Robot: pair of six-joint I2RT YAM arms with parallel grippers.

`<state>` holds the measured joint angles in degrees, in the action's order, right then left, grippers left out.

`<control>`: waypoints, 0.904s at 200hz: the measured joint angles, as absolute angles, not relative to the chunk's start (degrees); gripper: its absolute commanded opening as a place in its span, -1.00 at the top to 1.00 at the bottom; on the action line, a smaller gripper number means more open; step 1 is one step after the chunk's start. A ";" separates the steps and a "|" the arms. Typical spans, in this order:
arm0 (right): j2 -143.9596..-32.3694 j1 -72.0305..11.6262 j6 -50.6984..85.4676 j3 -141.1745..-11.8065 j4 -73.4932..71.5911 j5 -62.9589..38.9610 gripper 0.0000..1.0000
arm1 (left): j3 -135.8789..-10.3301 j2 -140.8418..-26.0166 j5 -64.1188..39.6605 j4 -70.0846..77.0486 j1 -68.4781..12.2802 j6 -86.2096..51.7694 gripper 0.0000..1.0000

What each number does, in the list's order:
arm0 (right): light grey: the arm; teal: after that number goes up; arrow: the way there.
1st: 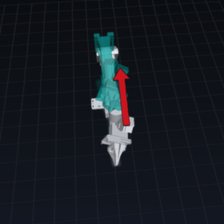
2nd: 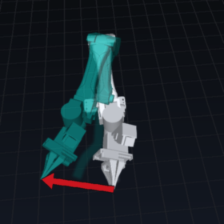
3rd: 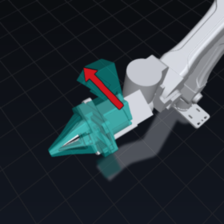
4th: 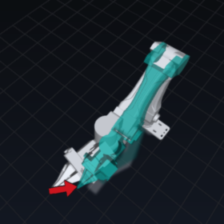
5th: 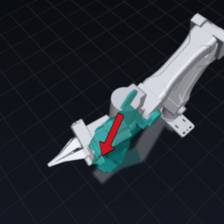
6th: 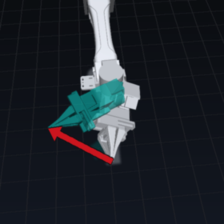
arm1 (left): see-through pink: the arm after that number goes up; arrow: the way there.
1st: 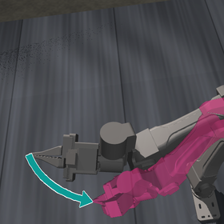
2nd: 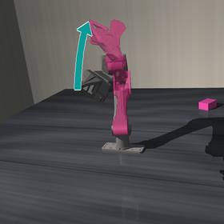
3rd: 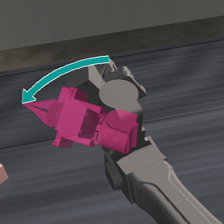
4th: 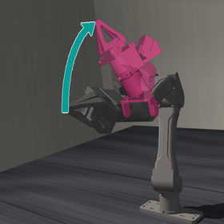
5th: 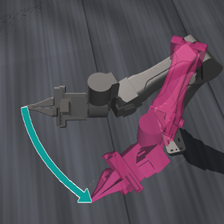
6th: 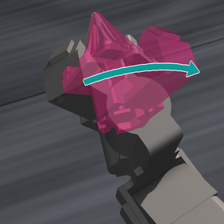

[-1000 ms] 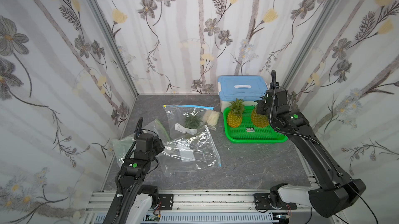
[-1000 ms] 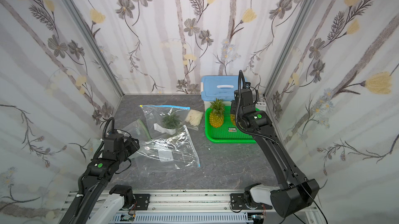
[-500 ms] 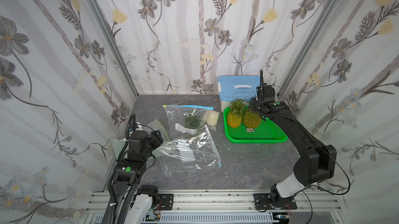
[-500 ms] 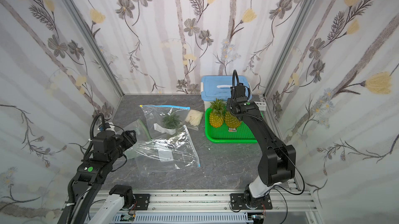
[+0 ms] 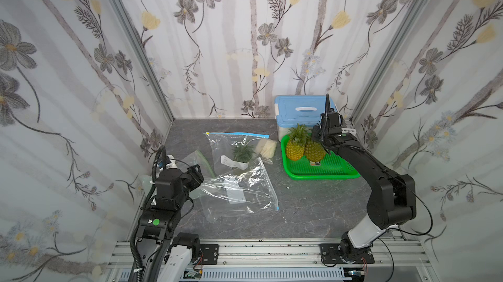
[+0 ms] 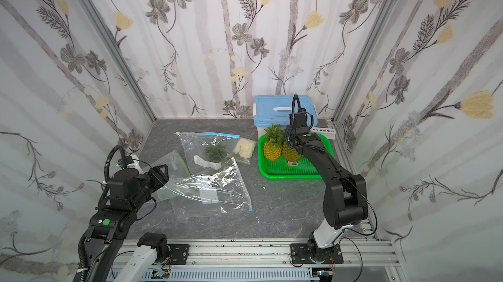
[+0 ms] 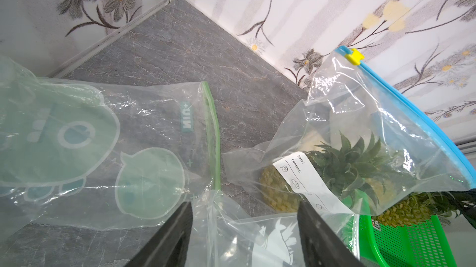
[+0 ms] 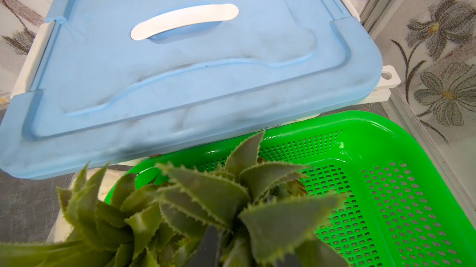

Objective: Open the zip-top bag and take out the pineapple
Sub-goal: Place the pineapple in the basket.

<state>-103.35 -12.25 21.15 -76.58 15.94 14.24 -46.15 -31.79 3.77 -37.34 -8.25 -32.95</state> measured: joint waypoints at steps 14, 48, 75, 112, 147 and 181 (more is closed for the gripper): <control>-102.61 -12.38 21.32 -75.79 15.20 13.85 0.17 | -46.15 -31.57 3.38 -37.41 -8.25 -32.97 -0.37; -94.91 -15.16 21.50 -74.00 17.76 15.03 -0.26 | -46.15 -31.44 2.81 -37.12 -8.25 -32.99 -0.42; -87.64 -20.47 20.34 -77.08 21.02 19.11 -0.26 | -46.33 -34.00 1.93 -35.88 -8.25 -33.01 -0.44; -83.40 -32.51 15.27 -81.58 22.15 17.58 -0.20 | -48.82 -40.82 -0.67 -32.60 -7.73 -33.47 -0.38; -86.67 -39.38 8.56 -82.02 16.78 4.05 -0.09 | -52.23 -43.64 -3.36 -28.80 -4.16 -34.96 -0.15; -98.56 -46.24 0.36 -88.60 13.37 -1.96 -0.12 | -48.86 -44.58 -12.34 -20.56 3.79 -37.85 -0.14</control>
<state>-98.56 -46.24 0.36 -88.60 13.37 -1.96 -48.86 -44.58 -12.34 -20.56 3.79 -37.85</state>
